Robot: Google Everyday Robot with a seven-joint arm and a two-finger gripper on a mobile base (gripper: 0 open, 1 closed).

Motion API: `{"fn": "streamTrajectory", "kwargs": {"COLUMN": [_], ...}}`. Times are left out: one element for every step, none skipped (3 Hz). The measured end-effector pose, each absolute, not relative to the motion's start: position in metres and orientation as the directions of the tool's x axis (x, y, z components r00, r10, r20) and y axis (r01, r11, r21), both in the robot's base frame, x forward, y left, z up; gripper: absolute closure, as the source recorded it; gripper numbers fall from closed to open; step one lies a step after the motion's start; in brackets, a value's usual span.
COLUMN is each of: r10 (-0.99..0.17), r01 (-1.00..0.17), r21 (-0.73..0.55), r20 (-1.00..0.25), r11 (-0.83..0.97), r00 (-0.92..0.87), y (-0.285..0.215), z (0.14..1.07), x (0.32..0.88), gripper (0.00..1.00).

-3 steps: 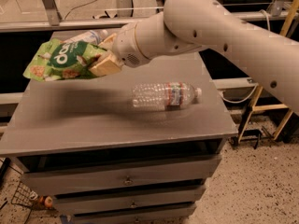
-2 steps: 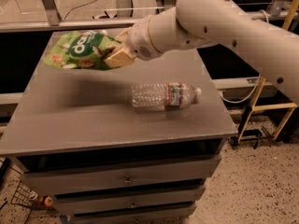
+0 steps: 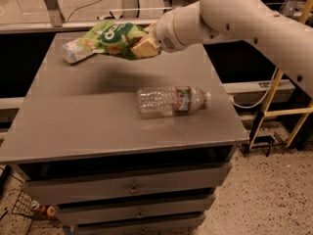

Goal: Move green rice chip bag near blue plastic bottle

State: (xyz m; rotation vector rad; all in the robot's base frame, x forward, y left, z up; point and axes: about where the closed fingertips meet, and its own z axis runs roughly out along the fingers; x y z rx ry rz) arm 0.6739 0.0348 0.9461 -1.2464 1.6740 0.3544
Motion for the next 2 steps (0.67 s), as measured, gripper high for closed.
{"fn": "streamTrajectory", "kwargs": {"r10": [-0.578, -0.582], "r01": [-0.814, -0.81], "r21": [-0.302, -0.313], "r20": [-0.815, -0.812], "r11": [0.496, 0.496], "r00": [-0.049, -0.043], "y": [0.011, 0.028], "z": [0.945, 0.94], "x": [0.689, 0.698], "gripper": [1.0, 1.0]}}
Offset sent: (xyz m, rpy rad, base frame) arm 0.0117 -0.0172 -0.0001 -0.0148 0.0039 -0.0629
